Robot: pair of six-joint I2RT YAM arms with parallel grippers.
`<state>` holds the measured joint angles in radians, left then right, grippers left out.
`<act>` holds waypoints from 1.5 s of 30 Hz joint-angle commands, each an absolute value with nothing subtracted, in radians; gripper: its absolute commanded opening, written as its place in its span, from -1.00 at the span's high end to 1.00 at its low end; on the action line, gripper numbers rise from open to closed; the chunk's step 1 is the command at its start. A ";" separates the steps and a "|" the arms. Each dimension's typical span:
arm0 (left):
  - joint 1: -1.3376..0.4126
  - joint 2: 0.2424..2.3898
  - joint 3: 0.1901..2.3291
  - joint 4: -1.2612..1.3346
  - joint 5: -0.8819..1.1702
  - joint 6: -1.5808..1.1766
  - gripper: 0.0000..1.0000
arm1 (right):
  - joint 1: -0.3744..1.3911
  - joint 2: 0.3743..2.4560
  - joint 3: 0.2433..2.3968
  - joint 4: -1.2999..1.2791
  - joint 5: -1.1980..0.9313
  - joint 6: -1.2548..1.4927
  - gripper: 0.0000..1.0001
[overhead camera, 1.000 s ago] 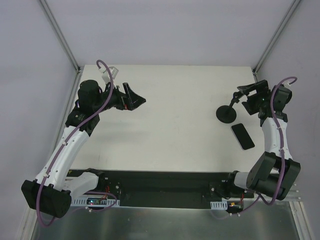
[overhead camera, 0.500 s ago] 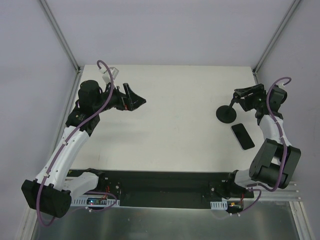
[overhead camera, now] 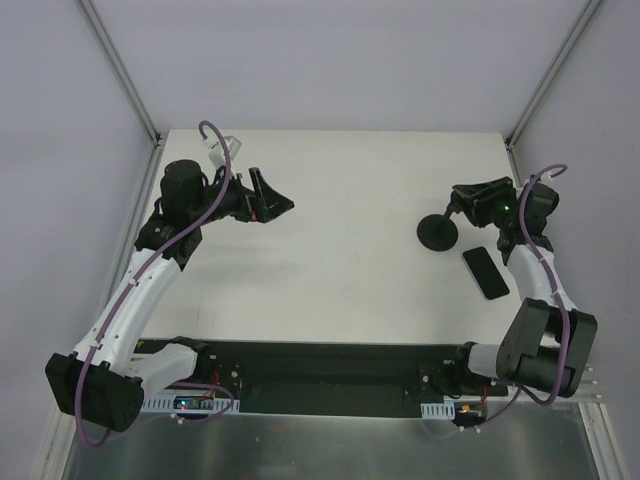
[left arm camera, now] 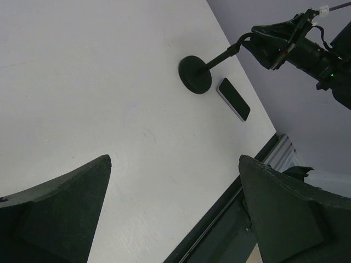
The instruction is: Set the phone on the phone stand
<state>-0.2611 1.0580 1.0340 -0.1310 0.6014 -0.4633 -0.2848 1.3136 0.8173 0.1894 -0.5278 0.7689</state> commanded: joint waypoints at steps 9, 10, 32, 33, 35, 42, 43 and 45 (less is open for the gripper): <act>-0.262 1.061 1.034 -0.091 0.635 -0.479 -0.98 | 0.147 1.043 0.727 0.172 -0.234 0.876 0.99; -0.262 1.062 1.032 -0.091 0.635 -0.479 -0.98 | 0.185 1.037 0.726 0.163 -0.154 0.885 0.99; -0.262 1.078 1.034 -0.087 0.647 -0.482 -0.98 | 0.692 1.170 0.719 0.264 0.310 1.049 0.91; -0.262 1.081 1.032 -0.086 0.644 -0.482 -0.98 | 0.699 1.173 0.716 0.267 0.313 1.064 0.92; -0.262 1.106 1.034 -0.086 0.649 -0.485 -0.97 | 0.716 1.167 0.710 0.267 0.331 1.063 0.89; -0.296 1.173 1.052 -0.087 0.626 -0.532 -0.94 | 0.723 1.092 0.669 0.238 0.305 0.997 -0.19; -0.305 1.186 1.057 -0.086 0.620 -0.546 -0.95 | 0.723 1.083 0.673 0.198 0.281 0.962 -0.55; -0.324 1.201 1.077 -0.087 0.601 -0.601 -0.95 | 0.723 1.066 0.692 0.163 0.255 0.925 -0.98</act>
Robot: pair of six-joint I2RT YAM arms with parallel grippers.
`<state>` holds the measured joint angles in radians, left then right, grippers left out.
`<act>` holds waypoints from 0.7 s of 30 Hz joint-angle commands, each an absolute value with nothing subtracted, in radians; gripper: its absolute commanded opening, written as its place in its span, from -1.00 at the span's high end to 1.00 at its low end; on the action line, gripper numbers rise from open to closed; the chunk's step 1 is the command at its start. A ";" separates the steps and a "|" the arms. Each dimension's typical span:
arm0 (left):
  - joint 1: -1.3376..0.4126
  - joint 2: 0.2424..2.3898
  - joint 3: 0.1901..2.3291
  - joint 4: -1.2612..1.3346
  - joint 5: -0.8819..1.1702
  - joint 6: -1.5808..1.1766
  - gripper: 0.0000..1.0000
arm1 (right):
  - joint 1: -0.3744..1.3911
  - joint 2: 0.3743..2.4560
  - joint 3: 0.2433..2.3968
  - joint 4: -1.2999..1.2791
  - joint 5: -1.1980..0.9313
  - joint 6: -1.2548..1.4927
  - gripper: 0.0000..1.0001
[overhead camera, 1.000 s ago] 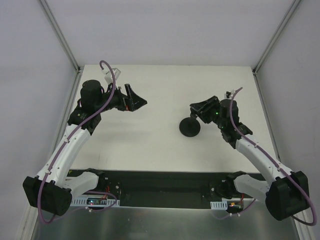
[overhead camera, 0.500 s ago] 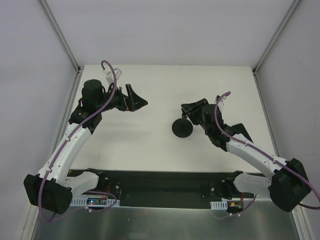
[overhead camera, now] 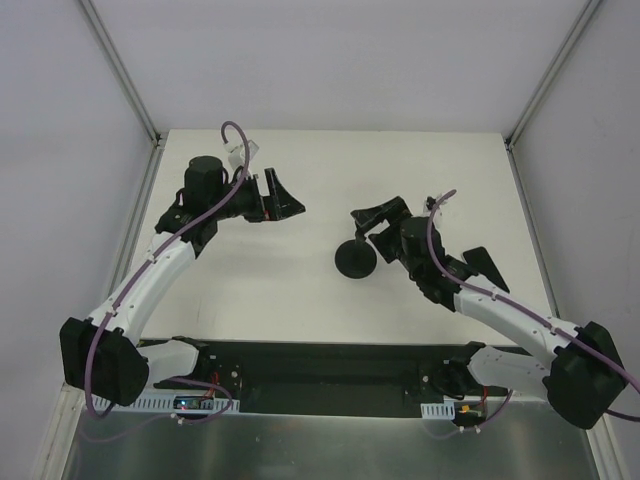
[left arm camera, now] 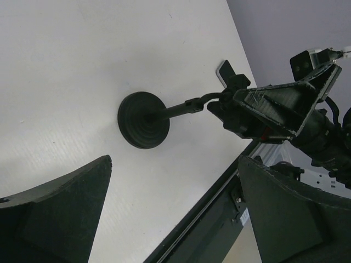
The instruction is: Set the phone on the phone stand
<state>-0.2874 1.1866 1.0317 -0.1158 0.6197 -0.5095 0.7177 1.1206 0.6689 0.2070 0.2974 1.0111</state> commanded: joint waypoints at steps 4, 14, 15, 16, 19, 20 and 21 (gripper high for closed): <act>-0.337 1.258 1.132 -0.086 0.578 -0.656 -0.96 | 0.722 1.007 0.716 0.068 0.215 0.815 -0.93; -0.337 1.273 1.187 -0.087 0.560 -0.535 -0.96 | 0.721 0.830 0.795 -0.242 0.247 0.568 -0.93; -0.336 1.269 1.178 -0.090 0.558 -0.520 -0.96 | 0.721 0.816 0.790 -0.279 0.256 0.534 -0.93; -0.334 1.258 1.172 -0.094 0.560 -0.520 -0.96 | 0.722 0.787 0.788 -0.303 0.270 0.519 -0.93; -0.333 1.244 1.143 -0.094 0.578 -0.520 -0.96 | 0.719 0.705 0.773 -0.354 0.302 0.457 -0.93; -0.333 1.241 1.143 -0.094 0.581 -0.523 -0.96 | 0.721 0.683 0.770 -0.365 0.305 0.439 -0.93; -0.333 1.239 1.146 -0.092 0.594 -0.526 -0.96 | 0.719 0.664 0.772 -0.389 0.314 0.417 -0.93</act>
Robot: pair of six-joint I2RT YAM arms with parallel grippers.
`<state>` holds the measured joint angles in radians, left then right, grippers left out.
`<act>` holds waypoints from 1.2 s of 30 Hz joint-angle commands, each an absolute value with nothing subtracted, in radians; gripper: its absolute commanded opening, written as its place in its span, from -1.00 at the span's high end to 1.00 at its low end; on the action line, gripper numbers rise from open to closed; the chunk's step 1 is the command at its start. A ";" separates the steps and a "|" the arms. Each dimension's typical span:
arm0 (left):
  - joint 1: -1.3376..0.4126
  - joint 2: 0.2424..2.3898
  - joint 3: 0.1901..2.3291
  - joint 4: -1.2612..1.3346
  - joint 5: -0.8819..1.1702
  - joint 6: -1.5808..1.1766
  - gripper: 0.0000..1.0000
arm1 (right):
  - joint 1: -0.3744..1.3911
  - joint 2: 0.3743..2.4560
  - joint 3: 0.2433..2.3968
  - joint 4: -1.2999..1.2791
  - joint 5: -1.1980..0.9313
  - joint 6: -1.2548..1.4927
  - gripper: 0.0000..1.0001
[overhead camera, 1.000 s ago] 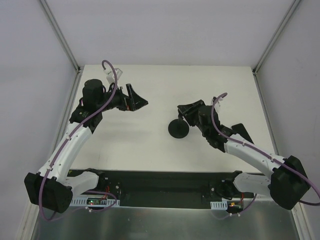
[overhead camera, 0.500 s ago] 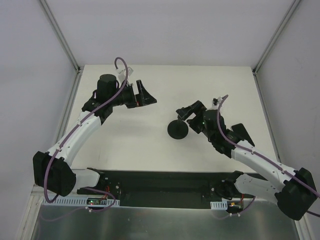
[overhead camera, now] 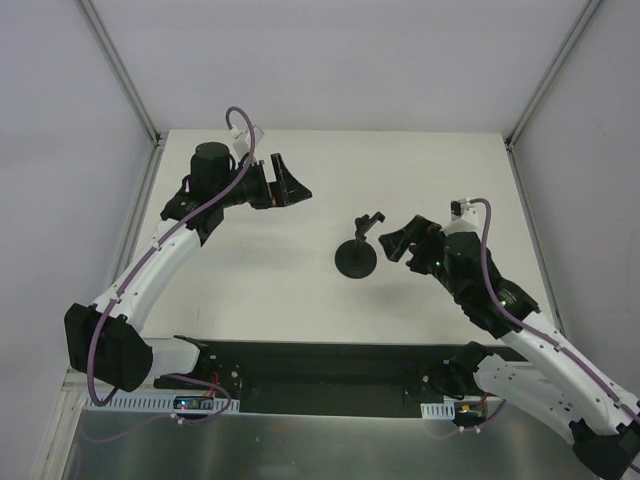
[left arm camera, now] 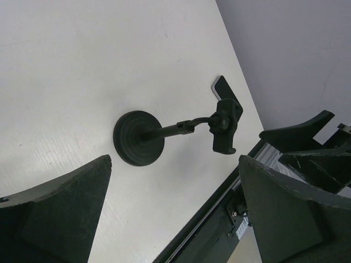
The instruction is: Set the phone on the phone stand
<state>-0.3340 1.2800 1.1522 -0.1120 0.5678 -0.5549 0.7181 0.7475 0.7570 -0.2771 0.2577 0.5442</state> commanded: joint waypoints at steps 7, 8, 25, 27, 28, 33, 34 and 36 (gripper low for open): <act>-0.331 1.192 1.132 -0.092 0.580 -0.512 -0.98 | 0.646 0.569 0.896 -0.632 0.489 0.253 -0.93; -0.331 1.190 1.135 -0.092 0.581 -0.511 -0.98 | 0.625 0.568 0.913 -0.652 0.494 0.209 -0.93; -0.331 1.213 1.137 -0.092 0.615 -0.511 -0.98 | -0.365 1.159 1.049 -0.575 -0.064 0.032 -0.93; -0.331 1.227 1.141 -0.092 0.644 -0.518 -0.98 | -0.422 1.244 1.080 -0.555 -0.135 0.038 -0.95; -0.331 1.229 1.144 -0.092 0.650 -0.520 -0.98 | -0.434 1.318 1.089 -0.552 -0.141 0.038 -0.95; -0.331 1.236 1.143 -0.086 0.667 -0.529 -0.98 | -0.511 1.453 1.106 -0.511 -0.169 0.077 -0.94; -0.331 1.238 1.143 -0.086 0.669 -0.531 -0.98 | -0.518 1.474 1.085 -0.493 -0.182 0.087 -0.94; -0.331 1.239 1.143 -0.081 0.670 -0.531 -0.98 | -0.537 1.486 1.049 -0.406 -0.243 0.118 -0.93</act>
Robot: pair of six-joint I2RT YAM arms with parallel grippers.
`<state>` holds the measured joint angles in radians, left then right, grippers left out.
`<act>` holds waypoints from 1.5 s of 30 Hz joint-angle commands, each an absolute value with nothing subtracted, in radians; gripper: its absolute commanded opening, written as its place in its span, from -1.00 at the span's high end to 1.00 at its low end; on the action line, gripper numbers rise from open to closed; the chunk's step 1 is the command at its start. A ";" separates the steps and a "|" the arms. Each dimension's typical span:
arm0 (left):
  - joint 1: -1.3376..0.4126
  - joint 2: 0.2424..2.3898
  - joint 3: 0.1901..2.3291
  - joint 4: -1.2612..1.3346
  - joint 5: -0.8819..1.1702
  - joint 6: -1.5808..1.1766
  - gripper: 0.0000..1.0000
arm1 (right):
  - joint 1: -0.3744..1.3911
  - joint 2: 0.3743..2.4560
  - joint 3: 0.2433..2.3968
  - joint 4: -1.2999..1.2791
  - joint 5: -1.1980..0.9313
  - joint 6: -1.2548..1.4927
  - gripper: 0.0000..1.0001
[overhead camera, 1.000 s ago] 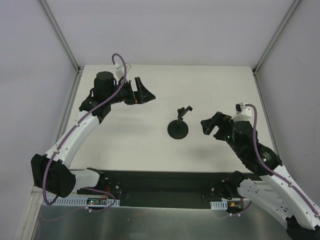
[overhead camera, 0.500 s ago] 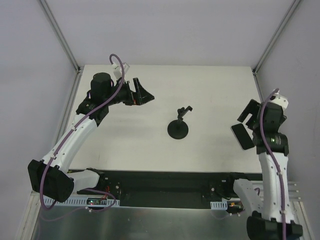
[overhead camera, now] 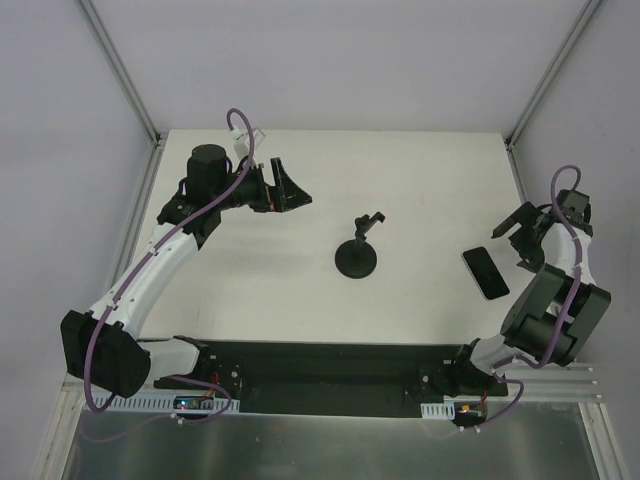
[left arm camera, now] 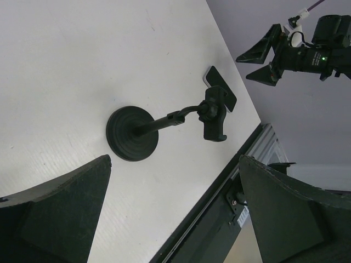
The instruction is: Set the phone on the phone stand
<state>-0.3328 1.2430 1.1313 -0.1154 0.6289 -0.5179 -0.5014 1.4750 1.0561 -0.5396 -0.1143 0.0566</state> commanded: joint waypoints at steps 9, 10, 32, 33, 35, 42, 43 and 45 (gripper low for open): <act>-0.333 1.255 1.132 -0.071 0.681 -0.546 -0.97 | -0.572 1.514 0.944 -0.284 -0.148 0.210 -0.93; -0.334 1.255 1.129 -0.064 0.683 -0.549 -0.97 | -0.574 1.509 0.933 -0.275 -0.135 0.228 -0.93; -0.334 1.241 1.117 -0.038 0.695 -0.564 -0.96 | -0.572 1.513 0.747 -0.232 -0.253 0.212 -0.93; -0.336 1.241 1.117 -0.037 0.696 -0.565 -0.96 | -0.571 1.494 0.732 -0.235 -0.256 0.206 -0.93; -0.336 1.244 1.117 -0.037 0.701 -0.569 -0.96 | -0.561 1.432 0.689 -0.239 -0.255 0.195 -0.93; -0.336 1.236 1.118 -0.038 0.698 -0.568 -0.96 | -0.437 1.355 0.707 -0.311 -0.239 0.153 -0.93; -0.336 1.232 1.118 -0.037 0.698 -0.566 -0.96 | -0.393 1.353 0.715 -0.328 -0.232 0.150 -0.93; -0.336 1.229 1.117 -0.037 0.693 -0.563 -0.96 | -0.350 1.353 0.730 -0.351 -0.201 0.149 -0.93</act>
<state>-0.3332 1.2564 1.1187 -0.0822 0.6785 -0.5663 -0.4404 1.3846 0.6922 -0.2661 -0.2192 0.1761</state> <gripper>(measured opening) 0.981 0.966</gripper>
